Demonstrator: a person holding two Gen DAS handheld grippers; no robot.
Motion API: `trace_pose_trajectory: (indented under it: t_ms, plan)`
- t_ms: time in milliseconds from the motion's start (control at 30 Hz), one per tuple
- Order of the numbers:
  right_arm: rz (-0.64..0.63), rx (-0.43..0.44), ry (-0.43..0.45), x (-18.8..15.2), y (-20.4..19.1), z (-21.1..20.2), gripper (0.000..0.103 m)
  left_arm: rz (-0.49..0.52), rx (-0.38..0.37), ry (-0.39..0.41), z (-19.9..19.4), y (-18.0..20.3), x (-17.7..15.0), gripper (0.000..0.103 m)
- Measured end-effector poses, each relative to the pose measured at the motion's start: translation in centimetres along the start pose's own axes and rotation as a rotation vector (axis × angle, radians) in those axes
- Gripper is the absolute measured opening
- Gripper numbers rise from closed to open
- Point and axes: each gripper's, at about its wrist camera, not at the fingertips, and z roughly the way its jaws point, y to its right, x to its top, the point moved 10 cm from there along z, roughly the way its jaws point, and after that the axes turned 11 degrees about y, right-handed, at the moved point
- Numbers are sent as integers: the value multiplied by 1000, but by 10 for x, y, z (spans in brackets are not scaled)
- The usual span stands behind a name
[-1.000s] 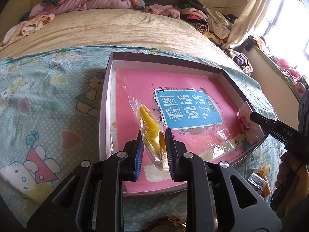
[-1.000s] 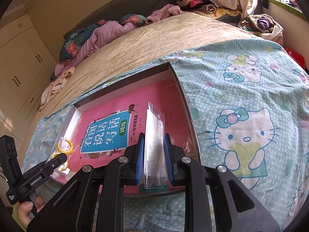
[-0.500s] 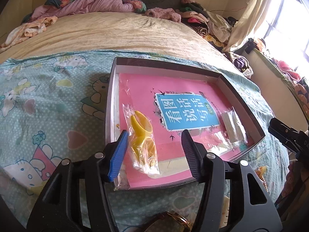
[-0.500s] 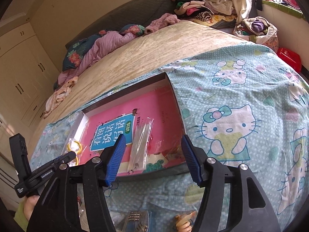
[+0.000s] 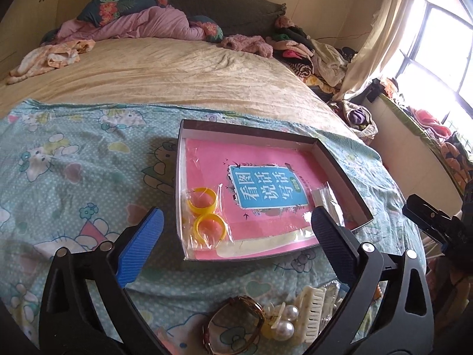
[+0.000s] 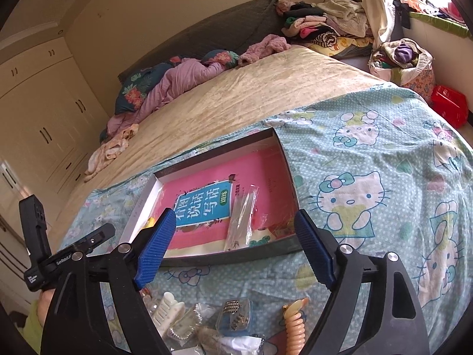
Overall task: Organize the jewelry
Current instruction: 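Withdraw both open tools back toward the remaining jewelry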
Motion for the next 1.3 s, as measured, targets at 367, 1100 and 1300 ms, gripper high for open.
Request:
trace_pose_trajectory:
  t_ms: [367,1100,1300]
  plan:
    - [-45,42,46,11,-24,-40,86,23,-28,33,-37,8,6,93]
    - [-127,65,39,-6,-49,-87,87,93,-63,15,-78,19,-22,93]
    - [-145,65,16,-19,-53,-90,87,110,-61,-2,-83,17,-32,93]
